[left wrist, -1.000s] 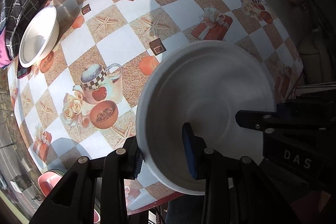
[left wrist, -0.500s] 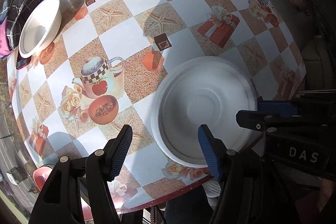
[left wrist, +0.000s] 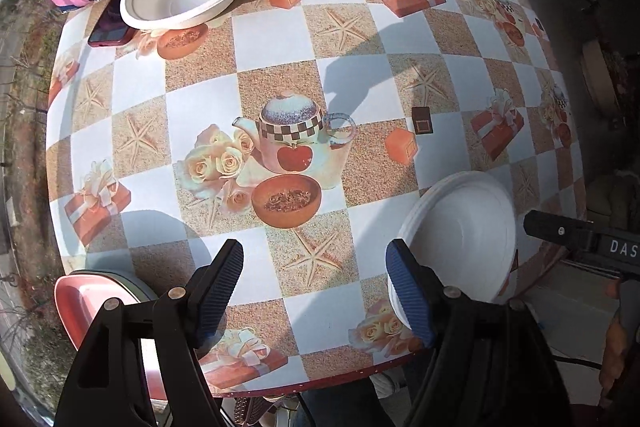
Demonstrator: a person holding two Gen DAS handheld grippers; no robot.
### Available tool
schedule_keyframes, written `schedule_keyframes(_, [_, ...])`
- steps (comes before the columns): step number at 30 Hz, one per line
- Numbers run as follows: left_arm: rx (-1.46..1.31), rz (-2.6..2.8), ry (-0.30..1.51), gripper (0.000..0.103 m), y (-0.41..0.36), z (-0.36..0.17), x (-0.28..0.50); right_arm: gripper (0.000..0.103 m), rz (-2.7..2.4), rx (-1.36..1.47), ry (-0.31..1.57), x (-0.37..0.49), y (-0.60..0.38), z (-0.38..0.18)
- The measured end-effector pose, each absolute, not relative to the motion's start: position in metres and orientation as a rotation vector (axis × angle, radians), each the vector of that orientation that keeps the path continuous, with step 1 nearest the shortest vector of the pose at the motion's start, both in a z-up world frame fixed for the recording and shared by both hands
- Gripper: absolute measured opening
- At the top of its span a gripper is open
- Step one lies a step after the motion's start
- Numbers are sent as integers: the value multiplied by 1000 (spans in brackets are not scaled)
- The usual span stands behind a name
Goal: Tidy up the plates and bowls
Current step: 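Move the right gripper to the third white bowl beside the phone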
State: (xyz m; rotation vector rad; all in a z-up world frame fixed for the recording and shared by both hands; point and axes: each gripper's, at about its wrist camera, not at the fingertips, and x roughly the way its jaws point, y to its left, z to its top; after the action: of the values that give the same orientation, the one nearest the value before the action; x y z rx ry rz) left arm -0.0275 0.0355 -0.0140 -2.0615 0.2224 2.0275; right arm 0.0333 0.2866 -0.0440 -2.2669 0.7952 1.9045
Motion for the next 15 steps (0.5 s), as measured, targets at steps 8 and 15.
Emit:
schedule_keyframes(8, [-2115, 2161, 77, 77, -8, -4, -57, 74, 2076, -2268, 566, -31, 281, -18])
schedule_keyframes(15, [-2125, 2251, -7, 77, -27, 4, -87, 74, 2264, -2259, 351, -97, 264, 8])
